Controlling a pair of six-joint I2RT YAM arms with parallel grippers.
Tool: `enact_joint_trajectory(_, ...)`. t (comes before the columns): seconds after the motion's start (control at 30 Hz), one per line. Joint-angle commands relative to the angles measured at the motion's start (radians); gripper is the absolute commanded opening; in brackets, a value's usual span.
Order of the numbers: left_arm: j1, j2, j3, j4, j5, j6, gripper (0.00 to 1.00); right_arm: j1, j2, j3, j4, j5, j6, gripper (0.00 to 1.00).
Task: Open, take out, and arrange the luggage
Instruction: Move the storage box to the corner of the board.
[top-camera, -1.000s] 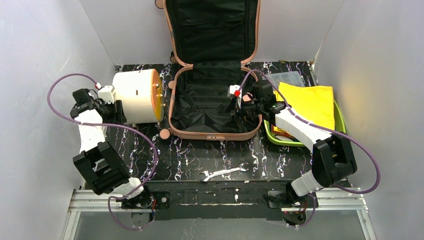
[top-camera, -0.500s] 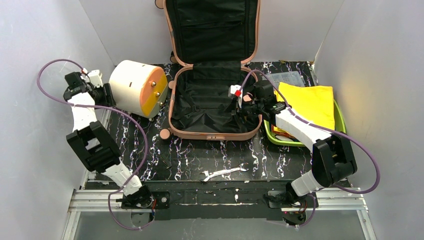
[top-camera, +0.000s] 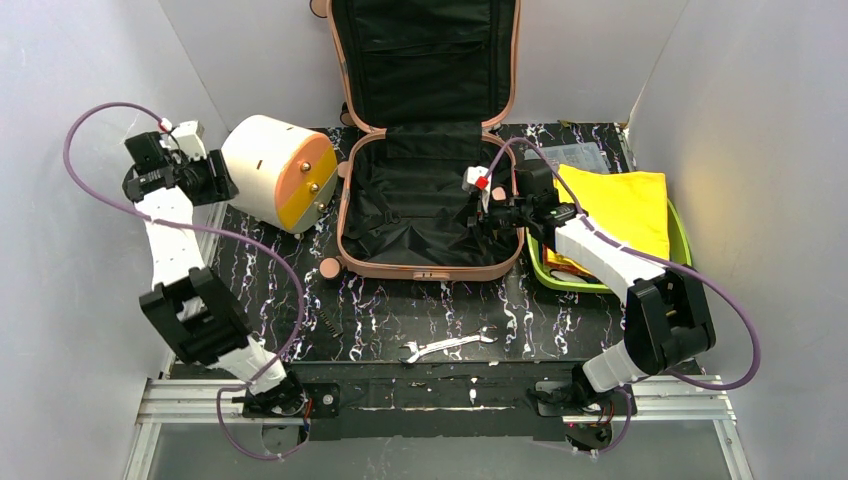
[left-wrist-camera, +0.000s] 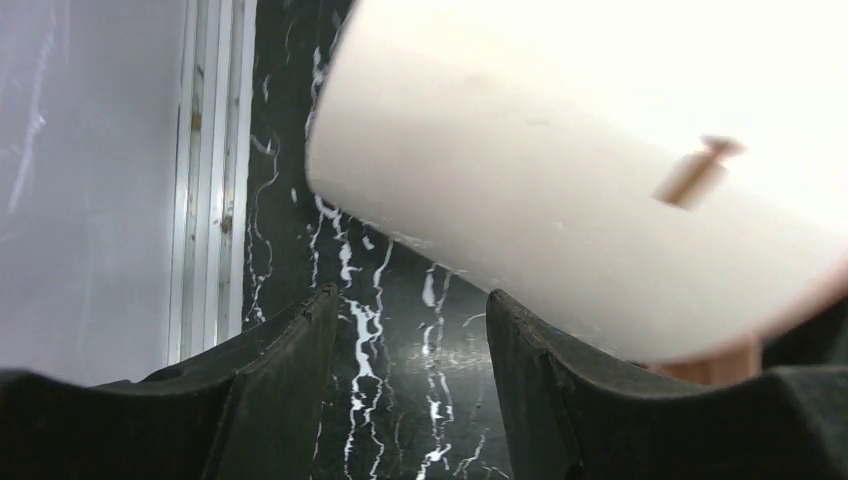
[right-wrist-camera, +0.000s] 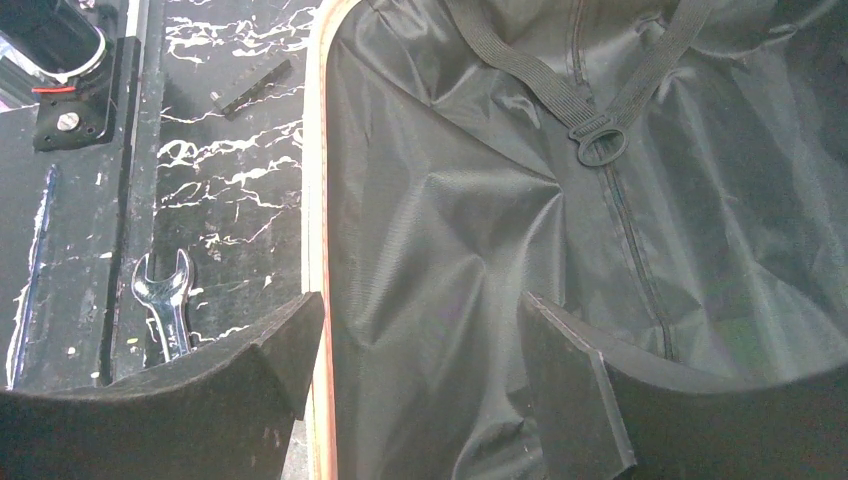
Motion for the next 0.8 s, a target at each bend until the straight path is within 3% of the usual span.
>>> enact_joint_trajectory(0.0, -0.049, -0.193, -0.020, -0.026, 0.104, -0.021, 0.55, -0.006, -0.044, -0.009, 0.039, -0.028, 0.004, 0.80)
enact_joint_trajectory(0.2, -0.251, -0.290, -0.107, -0.058, 0.010, 0.030, 0.55, -0.010, -0.055, -0.018, 0.039, -0.036, 0.006, 0.80)
enact_joint_trajectory(0.43, -0.433, -0.251, -0.118, -0.064, -0.103, 0.063, 0.54, -0.021, -0.070, -0.034, 0.083, -0.045, 0.020, 0.80)
enact_joint_trajectory(0.77, -0.548, -0.170, -0.137, -0.078, -0.196, 0.124, 0.52, -0.038, -0.087, -0.054, 0.112, -0.065, 0.041, 0.80)
